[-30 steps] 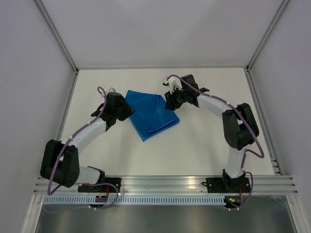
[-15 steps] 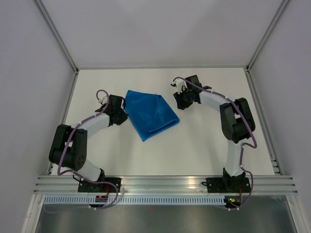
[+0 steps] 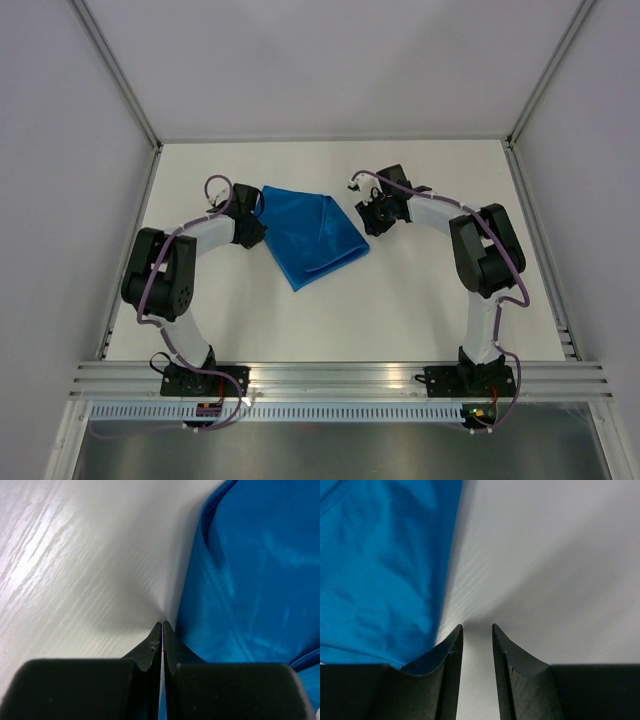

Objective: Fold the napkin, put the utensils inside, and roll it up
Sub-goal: Fold the napkin

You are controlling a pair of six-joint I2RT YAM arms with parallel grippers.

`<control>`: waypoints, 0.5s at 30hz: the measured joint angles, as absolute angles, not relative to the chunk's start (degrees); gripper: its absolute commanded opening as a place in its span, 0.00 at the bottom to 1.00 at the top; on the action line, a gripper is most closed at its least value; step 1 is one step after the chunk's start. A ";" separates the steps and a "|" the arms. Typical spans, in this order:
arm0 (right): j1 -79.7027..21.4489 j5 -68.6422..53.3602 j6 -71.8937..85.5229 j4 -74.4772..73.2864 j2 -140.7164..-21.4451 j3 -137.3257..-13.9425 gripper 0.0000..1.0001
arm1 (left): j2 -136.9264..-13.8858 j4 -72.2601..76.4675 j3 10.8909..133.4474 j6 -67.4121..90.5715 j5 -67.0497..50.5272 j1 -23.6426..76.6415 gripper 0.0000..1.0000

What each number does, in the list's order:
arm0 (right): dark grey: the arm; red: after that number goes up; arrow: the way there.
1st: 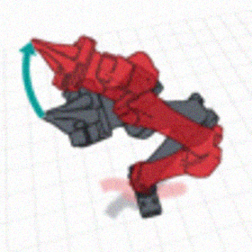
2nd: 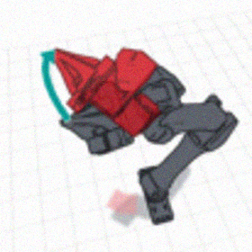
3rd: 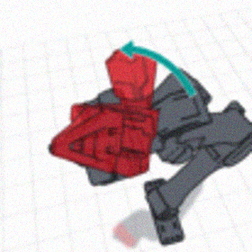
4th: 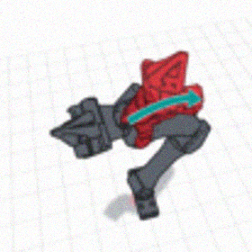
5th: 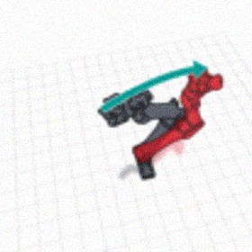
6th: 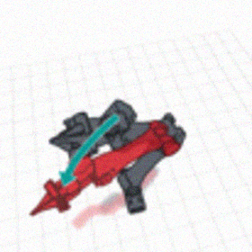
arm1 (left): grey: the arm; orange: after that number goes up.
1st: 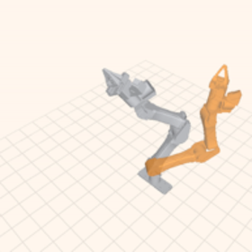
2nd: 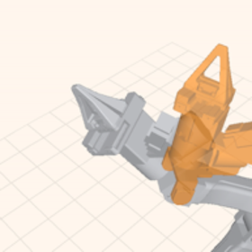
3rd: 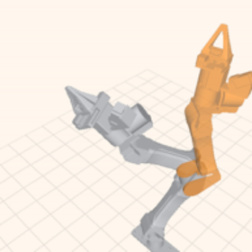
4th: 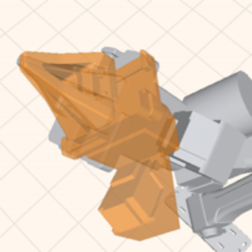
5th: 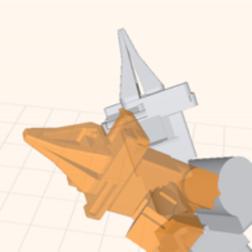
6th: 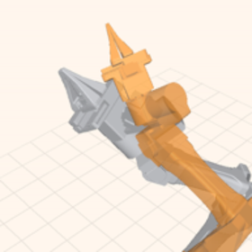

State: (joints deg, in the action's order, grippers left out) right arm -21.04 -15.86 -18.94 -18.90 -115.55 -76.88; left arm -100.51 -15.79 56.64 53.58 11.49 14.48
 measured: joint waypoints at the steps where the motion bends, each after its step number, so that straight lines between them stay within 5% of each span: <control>1: -21.63 -15.73 -19.09 -18.70 -115.20 -76.29 0.35 | -101.34 -15.90 57.63 53.41 11.46 14.48 0.05; 15: -27.24 -16.53 -19.77 -20.53 -110.50 -70.54 0.34 | -113.40 -21.50 74.96 44.45 7.62 14.48 0.10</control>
State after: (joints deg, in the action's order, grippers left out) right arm -27.24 -16.53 -19.77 -20.53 -110.50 -70.54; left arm -113.40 -21.50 74.96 44.45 7.62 14.48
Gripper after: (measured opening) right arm 0.344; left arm 0.087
